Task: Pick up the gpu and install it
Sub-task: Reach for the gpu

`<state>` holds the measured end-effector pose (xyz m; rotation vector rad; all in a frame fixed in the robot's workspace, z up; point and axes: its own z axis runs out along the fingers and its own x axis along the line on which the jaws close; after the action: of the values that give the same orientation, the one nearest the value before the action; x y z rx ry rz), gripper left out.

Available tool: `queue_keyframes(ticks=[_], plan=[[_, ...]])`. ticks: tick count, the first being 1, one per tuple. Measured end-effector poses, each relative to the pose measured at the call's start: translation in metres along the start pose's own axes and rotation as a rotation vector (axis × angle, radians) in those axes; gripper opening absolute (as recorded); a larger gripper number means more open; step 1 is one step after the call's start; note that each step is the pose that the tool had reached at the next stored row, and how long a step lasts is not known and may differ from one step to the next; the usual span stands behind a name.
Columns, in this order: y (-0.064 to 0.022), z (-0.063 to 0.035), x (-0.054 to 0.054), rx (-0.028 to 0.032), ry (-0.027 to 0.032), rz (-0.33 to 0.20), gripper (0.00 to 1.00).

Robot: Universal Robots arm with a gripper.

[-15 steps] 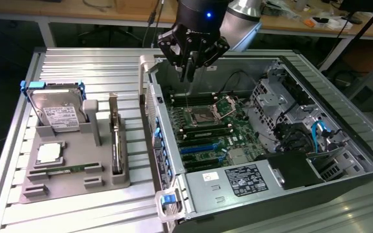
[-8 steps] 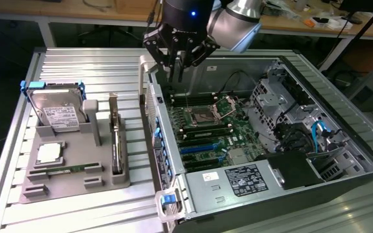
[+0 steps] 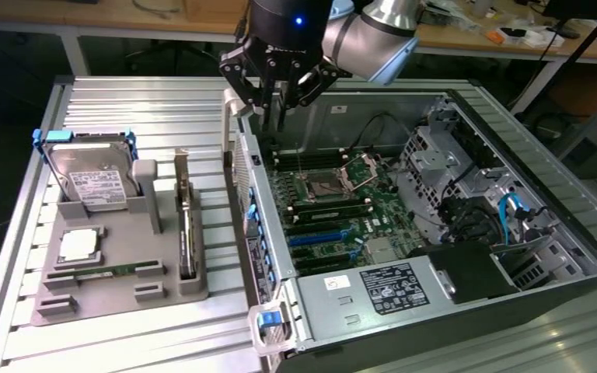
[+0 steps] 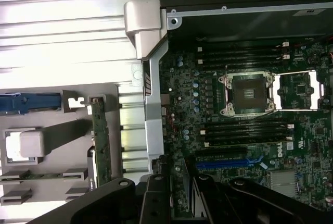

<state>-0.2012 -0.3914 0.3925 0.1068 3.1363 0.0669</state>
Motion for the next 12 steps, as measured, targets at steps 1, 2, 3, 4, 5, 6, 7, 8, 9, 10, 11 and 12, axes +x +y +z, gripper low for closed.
queue_keyframes(ticks=[1, 2, 3, 4, 5, 6, 7, 8, 9, 10, 11, 12], plan=[[0.0000, 0.0000, 0.0001, 0.0000, 0.0000, 0.000, 0.25], [0.0000, 0.0000, 0.0001, 0.0000, 0.0000, 0.000, 0.25], [-0.0001, 0.0000, 0.0001, 0.0001, 0.0000, 0.000, 0.25], [0.0000, 0.0000, 0.0001, 0.0000, 0.0000, 0.000, 0.25], [0.0000, 0.0000, 0.0001, 0.0000, 0.0000, 0.000, 0.25], [0.0000, 0.0000, 0.0001, 0.0000, 0.0000, 0.000, 0.25], [0.0000, 0.0000, 0.0001, 0.0000, 0.0000, 0.000, 0.25], [0.0000, 0.0000, 0.0001, 0.0000, 0.0000, 0.000, 0.25], [0.0000, 0.0000, 0.0001, 0.0001, 0.0000, 0.000, 0.25], [0.0000, 0.0000, 0.0001, 0.0000, 0.0000, 0.000, 0.25], [0.0000, 0.0000, 0.0001, 0.0000, 0.0000, 0.000, 0.25], [0.0000, 0.0000, 0.0001, 0.0000, 0.0000, 0.000, 0.24]])
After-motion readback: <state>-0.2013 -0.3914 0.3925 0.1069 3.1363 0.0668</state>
